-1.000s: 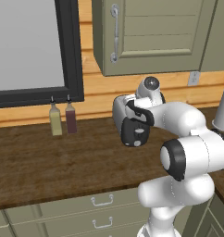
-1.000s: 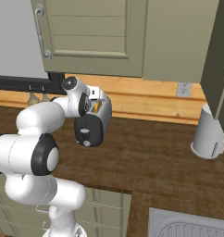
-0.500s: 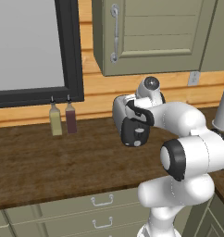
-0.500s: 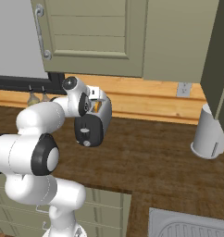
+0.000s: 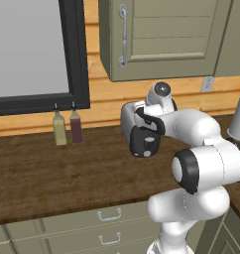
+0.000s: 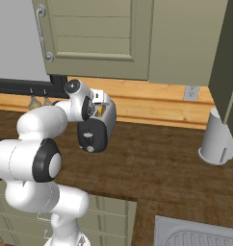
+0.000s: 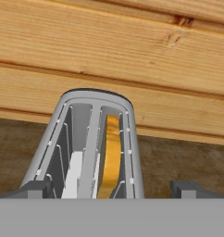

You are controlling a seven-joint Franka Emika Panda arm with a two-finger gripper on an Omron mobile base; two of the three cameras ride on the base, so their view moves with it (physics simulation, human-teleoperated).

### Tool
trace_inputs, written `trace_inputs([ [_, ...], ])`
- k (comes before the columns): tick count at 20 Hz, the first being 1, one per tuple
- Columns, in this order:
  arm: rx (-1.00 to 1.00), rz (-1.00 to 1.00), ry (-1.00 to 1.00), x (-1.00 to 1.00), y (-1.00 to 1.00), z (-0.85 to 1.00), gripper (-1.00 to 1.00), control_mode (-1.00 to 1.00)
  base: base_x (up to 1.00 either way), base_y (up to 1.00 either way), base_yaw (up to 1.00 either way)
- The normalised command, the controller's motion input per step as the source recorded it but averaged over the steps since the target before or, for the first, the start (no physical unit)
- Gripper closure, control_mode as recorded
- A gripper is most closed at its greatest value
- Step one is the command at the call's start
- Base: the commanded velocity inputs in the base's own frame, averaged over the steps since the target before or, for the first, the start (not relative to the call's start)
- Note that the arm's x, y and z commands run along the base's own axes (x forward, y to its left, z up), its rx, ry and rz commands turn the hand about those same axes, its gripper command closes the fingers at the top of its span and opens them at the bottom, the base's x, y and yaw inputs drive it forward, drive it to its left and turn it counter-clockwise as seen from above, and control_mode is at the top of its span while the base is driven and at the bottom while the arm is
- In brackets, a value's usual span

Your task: Start the toaster. Once the lever pops up, take the bread to the plate on the dining counter.

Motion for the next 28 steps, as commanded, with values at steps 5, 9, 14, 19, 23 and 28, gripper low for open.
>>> trace_inputs([
  [5,0.0,0.0,0.0,0.0,0.0,0.0,-1.0,-1.0,0.0,0.0,0.0],
  [9,0.0,0.0,0.0,0.0,0.0,0.0,-1.0,-1.0,0.0,0.0,0.0],
  [14,0.0,0.0,0.0,0.0,0.0,0.0,-1.0,-1.0,0.0,0.0,0.0],
  [19,0.0,0.0,0.0,0.0,0.0,0.0,-1.0,-1.0,0.0,0.0,0.0],
  [23,0.0,0.0,0.0,0.0,0.0,0.0,-1.0,-1.0,0.0,0.0,0.0],
  [28,0.0,0.0,0.0,0.0,0.0,0.0,-1.0,-1.0,0.0,0.0,0.0],
])
